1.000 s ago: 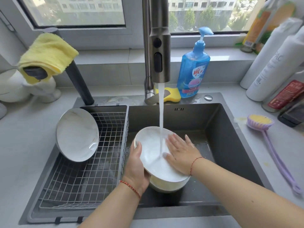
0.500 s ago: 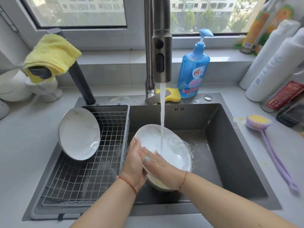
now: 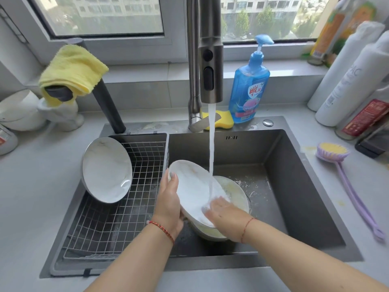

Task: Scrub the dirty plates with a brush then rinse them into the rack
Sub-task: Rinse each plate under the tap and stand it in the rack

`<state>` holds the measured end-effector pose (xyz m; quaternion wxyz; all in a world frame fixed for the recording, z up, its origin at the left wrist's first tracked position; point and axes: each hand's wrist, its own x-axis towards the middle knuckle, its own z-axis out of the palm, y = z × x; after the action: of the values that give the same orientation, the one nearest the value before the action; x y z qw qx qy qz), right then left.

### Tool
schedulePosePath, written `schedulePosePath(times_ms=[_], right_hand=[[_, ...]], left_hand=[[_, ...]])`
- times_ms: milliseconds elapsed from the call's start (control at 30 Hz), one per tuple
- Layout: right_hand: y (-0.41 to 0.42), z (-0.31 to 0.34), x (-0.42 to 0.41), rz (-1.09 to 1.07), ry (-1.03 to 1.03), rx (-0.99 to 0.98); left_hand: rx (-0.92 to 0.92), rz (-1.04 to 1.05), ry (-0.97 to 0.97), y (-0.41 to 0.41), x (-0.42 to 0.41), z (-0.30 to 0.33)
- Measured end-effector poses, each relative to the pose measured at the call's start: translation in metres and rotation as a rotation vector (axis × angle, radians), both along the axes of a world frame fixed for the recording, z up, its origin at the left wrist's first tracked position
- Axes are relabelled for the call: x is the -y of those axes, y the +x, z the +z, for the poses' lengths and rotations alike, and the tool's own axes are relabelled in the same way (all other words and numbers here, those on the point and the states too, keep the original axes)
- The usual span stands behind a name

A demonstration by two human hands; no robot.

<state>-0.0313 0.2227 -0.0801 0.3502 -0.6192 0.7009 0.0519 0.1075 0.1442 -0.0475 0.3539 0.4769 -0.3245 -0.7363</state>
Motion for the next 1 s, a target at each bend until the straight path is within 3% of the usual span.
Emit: schedulePosePath(times_ms=[100,167,233,300,467,667,833,1000], right_hand=[[0.029,0.02,-0.019,0.016,-0.158,0.157],[0.045,0.023,-0.02,-0.031,-0.426,0.224],[0.057,0.02,-0.016,-0.089,-0.66,0.168],[0.067,0.02,-0.012,-0.114,-0.755,0.152],[0.077,0.043,-0.005,-0.284,-0.824,0.217],[0.091,0.065,0.009,-0.405,-0.982,0.299],[0.108,0.092,0.03,-0.484,-1.002,0.484],[0.135,0.099,0.059,-0.511,-0.906,0.616]], left_hand=[[0.084,0.001,-0.062,0.007,0.011,0.004],[0.129,-0.014,-0.077,0.01,0.017,0.01],[0.167,-0.048,-0.102,0.011,0.021,0.019],[0.212,-0.086,-0.138,0.013,0.022,0.033],[0.204,-0.148,-0.111,0.025,0.014,0.068],[-0.1,-0.095,-0.096,0.055,0.015,0.071],[-0.263,0.004,-0.154,0.079,0.029,0.081],[-0.264,0.115,-0.154,0.111,0.045,0.08]])
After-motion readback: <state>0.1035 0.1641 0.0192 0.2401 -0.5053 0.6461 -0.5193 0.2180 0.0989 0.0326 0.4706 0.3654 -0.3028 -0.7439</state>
